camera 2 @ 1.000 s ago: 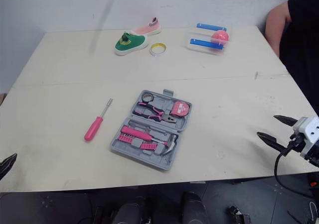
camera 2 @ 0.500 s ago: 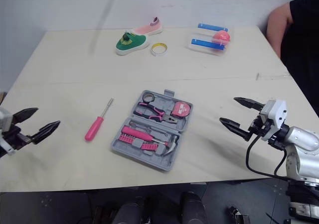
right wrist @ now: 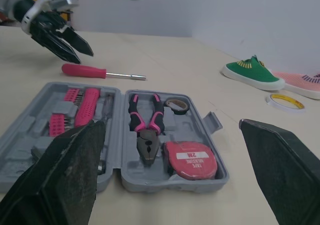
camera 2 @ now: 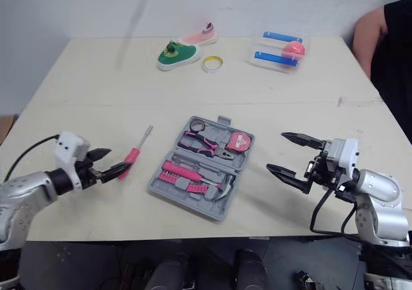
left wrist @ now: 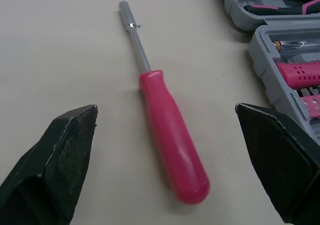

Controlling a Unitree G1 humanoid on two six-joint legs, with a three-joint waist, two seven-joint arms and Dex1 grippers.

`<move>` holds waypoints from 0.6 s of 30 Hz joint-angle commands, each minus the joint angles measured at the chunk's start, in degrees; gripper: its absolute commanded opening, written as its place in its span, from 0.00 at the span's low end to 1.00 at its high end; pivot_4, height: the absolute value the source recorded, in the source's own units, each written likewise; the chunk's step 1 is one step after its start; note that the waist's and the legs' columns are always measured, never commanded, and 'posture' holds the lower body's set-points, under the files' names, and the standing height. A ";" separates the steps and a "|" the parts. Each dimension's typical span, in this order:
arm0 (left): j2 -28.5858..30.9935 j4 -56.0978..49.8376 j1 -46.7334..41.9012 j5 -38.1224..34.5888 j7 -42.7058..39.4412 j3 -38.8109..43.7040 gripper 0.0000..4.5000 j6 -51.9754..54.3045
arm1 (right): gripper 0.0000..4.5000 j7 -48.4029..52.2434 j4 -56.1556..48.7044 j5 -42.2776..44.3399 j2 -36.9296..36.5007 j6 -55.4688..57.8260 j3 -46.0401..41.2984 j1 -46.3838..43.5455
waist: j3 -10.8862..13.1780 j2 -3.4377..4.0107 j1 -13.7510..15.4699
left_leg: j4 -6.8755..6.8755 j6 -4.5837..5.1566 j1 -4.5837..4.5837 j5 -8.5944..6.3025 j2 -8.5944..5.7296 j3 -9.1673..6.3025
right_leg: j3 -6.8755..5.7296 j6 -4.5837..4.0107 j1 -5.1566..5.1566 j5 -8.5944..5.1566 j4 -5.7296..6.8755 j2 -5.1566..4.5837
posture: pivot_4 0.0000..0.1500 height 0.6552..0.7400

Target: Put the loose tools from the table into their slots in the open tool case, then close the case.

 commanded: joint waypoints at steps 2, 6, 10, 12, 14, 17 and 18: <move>-1.25 -0.14 -2.86 3.35 5.68 -2.53 1.00 4.04 | 0.99 -0.01 -5.94 2.10 0.02 1.58 1.36 0.15 | 0.00 0.00 0.00 | 0.01 -0.01 0.01 0.02 0.00 0.00 | 0.01 0.00 0.00 0.00 0.04 0.02 | 1.00 1.00; -2.72 3.77 -4.43 4.85 6.23 -4.67 0.94 3.90 | 1.00 -0.65 -8.09 2.06 0.25 2.23 2.06 0.12 | 0.01 -0.03 0.07 | 0.01 -0.02 0.02 0.02 0.03 0.04 | 0.08 0.00 -0.03 0.00 0.03 0.12 | 1.00 1.00; -2.96 5.69 -5.01 6.66 4.73 -7.77 0.60 2.51 | 1.00 -0.37 -8.49 1.75 -0.15 2.01 2.06 0.57 | 0.02 -0.03 0.33 | 0.03 -0.03 0.00 0.03 0.03 0.04 | 0.09 0.00 -0.04 0.00 0.03 0.12 | 1.00 1.00; -3.37 6.27 -5.06 7.20 4.72 -7.89 0.38 2.01 | 1.00 -0.34 -8.52 1.53 -0.32 1.94 2.05 0.82 | 0.02 -0.03 0.56 | 0.03 -0.02 0.01 0.04 0.01 0.03 | 0.10 0.00 -0.03 0.00 0.02 0.10 | 1.00 1.00; -3.71 6.52 -4.93 7.16 4.51 -7.34 0.18 1.46 | 1.00 -0.56 -8.46 1.17 -0.51 1.78 1.82 1.19 | 0.02 -0.03 0.75 | 0.03 -0.02 0.01 0.04 0.01 0.04 | 0.11 0.00 -0.03 0.00 0.02 0.09 | 1.00 1.00; -3.26 6.89 -4.68 7.34 2.35 -5.99 0.12 -3.00 | 1.00 -1.29 -8.37 0.62 -0.77 1.54 1.06 1.93 | 0.02 -0.03 1.00 | 0.03 -0.02 0.02 0.04 0.02 0.03 | 0.11 0.00 -0.03 0.00 0.02 0.10 | 1.00 1.00; -3.15 7.01 -4.74 7.22 1.38 -5.39 0.12 -4.91 | 1.00 -1.45 -8.35 0.52 -0.85 1.52 0.89 2.09 | 0.02 -0.03 1.08 | 0.03 -0.02 0.02 0.04 0.02 0.04 | 0.11 0.00 -0.04 0.00 0.02 0.10 | 1.00 1.00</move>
